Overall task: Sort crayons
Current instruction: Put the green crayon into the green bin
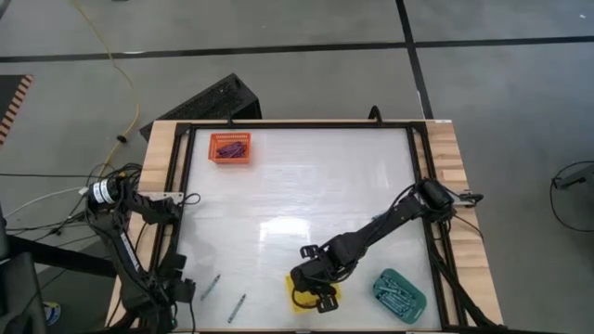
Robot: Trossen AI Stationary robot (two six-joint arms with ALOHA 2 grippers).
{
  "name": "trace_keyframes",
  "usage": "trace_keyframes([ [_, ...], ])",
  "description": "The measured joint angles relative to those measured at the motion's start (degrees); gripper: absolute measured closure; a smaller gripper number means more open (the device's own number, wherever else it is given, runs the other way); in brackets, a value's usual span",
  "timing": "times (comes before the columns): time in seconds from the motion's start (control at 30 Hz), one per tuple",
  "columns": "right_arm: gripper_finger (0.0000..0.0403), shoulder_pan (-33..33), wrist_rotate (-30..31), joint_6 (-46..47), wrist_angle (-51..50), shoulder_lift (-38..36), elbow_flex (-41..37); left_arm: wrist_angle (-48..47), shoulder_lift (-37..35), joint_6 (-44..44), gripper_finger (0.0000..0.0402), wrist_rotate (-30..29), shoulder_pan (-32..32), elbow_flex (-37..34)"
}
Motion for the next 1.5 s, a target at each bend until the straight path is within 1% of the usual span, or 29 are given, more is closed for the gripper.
trace_keyframes([
  [0.13, 0.0321, 0.0, 0.0, -0.1, 0.1, 0.0, 0.0, 1.1, 0.0, -1.1, 0.0272, 1.0, -0.5, -2.0],
  [0.23, 0.0321, 0.1, 0.0, -0.3, 0.3, 0.0, 0.0, 1.8, 0.0, -1.5, 0.0272, 0.3, -0.2, -3.1],
  [0.37, 0.0321, 0.6, 0.0, -0.5, 0.3, 0.0, 0.0, 3.4, 0.0, -0.9, 0.0272, 2.9, 0.6, -5.7],
  [0.5, 0.0321, 1.0, 0.0, -0.5, 0.3, 0.0, 0.0, 5.6, -0.1, 1.3, 0.0272, 5.4, 0.7, -7.3],
  [0.8, 0.0321, 1.2, 0.1, -0.5, 0.5, 0.0, 0.0, 6.5, 0.1, 8.4, 0.0272, 8.9, 2.4, -7.5],
  [0.9, 0.0321, 1.3, 0.1, -0.6, 0.5, 0.0, 0.0, 8.3, 0.1, 12.2, 0.0272, 10.8, 3.4, -7.6],
  [0.97, 0.0321, 1.3, 0.1, -0.7, 0.5, 0.0, 0.0, 9.8, 0.1, 13.7, 0.0272, 11.1, 3.7, -7.6],
  [1.13, 0.0321, 1.3, 0.1, -0.7, 0.5, 0.0, 0.0, 12.6, 0.1, 14.8, 0.0272, 11.9, 4.1, -7.6],
  [1.27, 0.0321, 1.3, 0.1, -0.9, 0.5, 0.0, 0.0, 16.7, 0.0, 14.6, 0.0272, 12.7, 4.1, -8.7],
  [1.3, 0.0321, 1.3, 0.1, -1.0, 0.5, 0.0, 0.0, 17.8, 0.0, 14.3, 0.0272, 12.2, 4.2, -9.0],
  [1.37, 0.0321, 1.3, 0.2, -1.2, 0.5, 0.0, 0.0, 19.9, 0.3, 13.4, 0.0272, 9.0, 5.1, -9.2],
  [1.4, 0.0321, 1.3, 0.2, -1.2, 0.5, 0.0, 0.0, 21.7, 0.4, 12.9, 0.0272, 6.2, 6.1, -8.9],
  [1.47, 0.0321, 1.3, 0.2, -1.2, 0.5, 0.0, 0.0, 21.5, 0.6, 13.5, 0.0272, 2.6, 8.6, -7.3],
  [1.5, 0.0321, 1.3, 0.2, -1.3, 0.4, 0.0, 0.0, 22.0, 0.6, 15.1, 0.0272, -2.1, 9.8, -6.1],
])
